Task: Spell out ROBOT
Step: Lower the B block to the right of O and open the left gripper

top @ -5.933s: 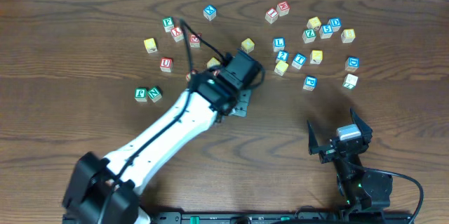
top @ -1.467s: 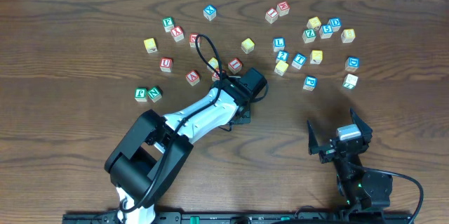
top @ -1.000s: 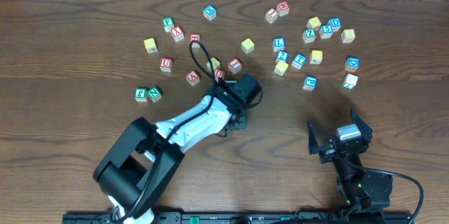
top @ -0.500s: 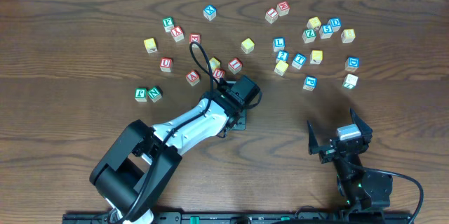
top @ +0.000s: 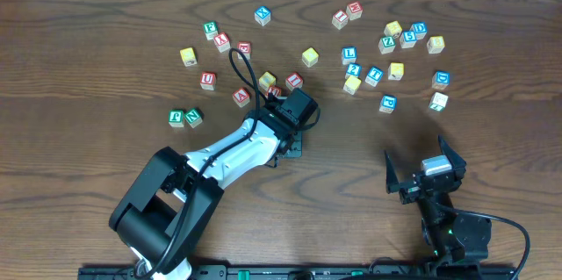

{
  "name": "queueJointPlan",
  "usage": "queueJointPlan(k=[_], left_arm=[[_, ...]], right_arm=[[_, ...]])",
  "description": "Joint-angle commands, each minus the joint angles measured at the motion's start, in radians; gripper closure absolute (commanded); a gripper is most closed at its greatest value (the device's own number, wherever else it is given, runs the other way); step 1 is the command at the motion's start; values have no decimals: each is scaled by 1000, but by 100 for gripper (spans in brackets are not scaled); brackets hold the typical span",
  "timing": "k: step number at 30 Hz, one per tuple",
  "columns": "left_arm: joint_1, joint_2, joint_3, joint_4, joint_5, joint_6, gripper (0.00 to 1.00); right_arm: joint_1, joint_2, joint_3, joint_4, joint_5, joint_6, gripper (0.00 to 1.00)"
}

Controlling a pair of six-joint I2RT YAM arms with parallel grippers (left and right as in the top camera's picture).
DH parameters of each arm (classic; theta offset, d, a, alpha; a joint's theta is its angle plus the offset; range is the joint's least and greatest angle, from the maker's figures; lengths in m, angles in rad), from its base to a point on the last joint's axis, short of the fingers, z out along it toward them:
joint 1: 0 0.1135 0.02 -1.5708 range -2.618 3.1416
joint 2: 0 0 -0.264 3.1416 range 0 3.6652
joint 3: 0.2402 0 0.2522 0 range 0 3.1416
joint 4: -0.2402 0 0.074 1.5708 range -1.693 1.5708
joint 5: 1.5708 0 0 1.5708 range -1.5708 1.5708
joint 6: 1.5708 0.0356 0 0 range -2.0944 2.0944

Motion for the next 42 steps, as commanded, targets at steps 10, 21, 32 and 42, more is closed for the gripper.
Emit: queueJointPlan(k=[10, 21, 32, 42], left_arm=[[3, -8, -10, -2, 5, 18, 93], [3, -8, -11, -2, 5, 18, 92], [3, -8, -11, -2, -11, 22, 92], [3, -8, -10, -3, -11, 25, 91]], right_arm=[[-6, -2, -1, -5, 0, 15, 1], [-6, -2, -1, -5, 0, 15, 1], [-6, -2, -1, -5, 0, 15, 1], [-6, -2, -1, -5, 0, 15, 1]])
